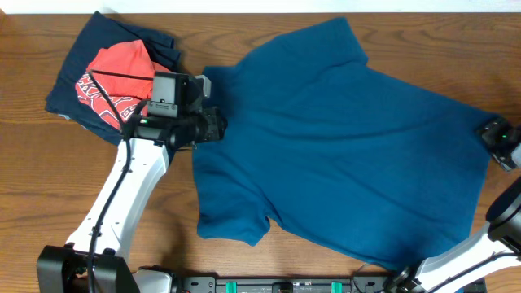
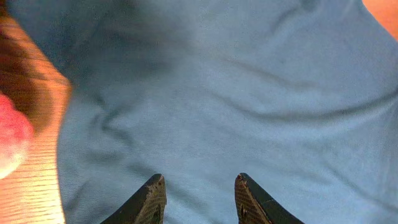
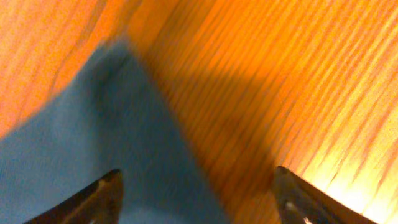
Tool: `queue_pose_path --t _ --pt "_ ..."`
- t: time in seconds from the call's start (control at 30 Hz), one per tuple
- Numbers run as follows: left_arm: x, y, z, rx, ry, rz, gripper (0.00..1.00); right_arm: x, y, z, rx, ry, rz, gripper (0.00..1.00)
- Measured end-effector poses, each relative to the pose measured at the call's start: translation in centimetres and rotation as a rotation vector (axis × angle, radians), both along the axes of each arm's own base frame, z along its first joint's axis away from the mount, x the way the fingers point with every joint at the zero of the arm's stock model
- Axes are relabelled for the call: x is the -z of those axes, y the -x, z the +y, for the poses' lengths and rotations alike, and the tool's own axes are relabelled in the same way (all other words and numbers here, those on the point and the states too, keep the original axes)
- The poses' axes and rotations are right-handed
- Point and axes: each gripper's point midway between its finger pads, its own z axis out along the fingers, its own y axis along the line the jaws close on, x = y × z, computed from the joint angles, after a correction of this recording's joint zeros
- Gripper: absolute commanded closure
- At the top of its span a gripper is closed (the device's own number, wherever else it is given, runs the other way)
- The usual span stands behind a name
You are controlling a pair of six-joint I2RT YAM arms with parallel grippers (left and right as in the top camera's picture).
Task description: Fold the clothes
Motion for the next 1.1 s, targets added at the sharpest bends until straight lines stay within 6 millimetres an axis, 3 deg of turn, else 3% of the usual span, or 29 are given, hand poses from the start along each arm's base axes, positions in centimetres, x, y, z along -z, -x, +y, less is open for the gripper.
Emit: queue_pose_path --t 0.17,0.3,0.5,0.63,0.7,0.87,0.9,1.0,1.03,1.1 --pt "-0.1 0.2 -1.2 0.033 -0.003 -0.010 0.58 0.2 -2.3 -1.5 -0.049 -0.015 -0.147 0.78" --pt "0.0 0.2 -1.3 0.033 -0.014 -0.013 0.58 0.3 -4.8 -0.6 -0.138 -0.056 -0.269 0.98" --pt "0.0 0.2 -1.1 0.028 -0.023 -0.014 0.58 0.1 -6.6 0.3 -0.169 -0.134 -0.374 0.99" --pt "0.0 0.2 -1.1 0.027 -0.023 -0.015 0.57 -1.3 -8.2 -0.4 -0.185 -0.176 -0.419 0.99" --pt "0.0 0.2 -1.1 0.027 -0.023 -0.015 0.57 -3.3 -9.3 -1.6 -0.189 -0.182 -0.443 0.99" --pt "0.0 0.2 -1.1 0.027 -0.023 -0.015 0.57 -11.0 -11.3 -5.7 -0.203 -0.117 -0.525 0.99" --pt "0.0 0.1 -1.1 0.027 -0.023 -0.017 0.57 -12.6 -11.5 -6.4 -0.205 -0.100 -0.539 0.85" --pt "-0.1 -0.1 -1.1 0.027 -0.021 -0.026 0.53 -15.0 -11.4 -7.6 -0.202 -0.077 -0.548 0.31" --pt "-0.2 -0.1 -1.1 0.029 -0.022 -0.030 0.50 -15.3 -11.2 -7.7 -0.201 -0.078 -0.541 0.18" --pt "-0.2 -0.2 -1.2 0.030 -0.021 -0.036 0.48 -14.9 -10.7 -7.5 -0.198 -0.098 -0.514 0.05"
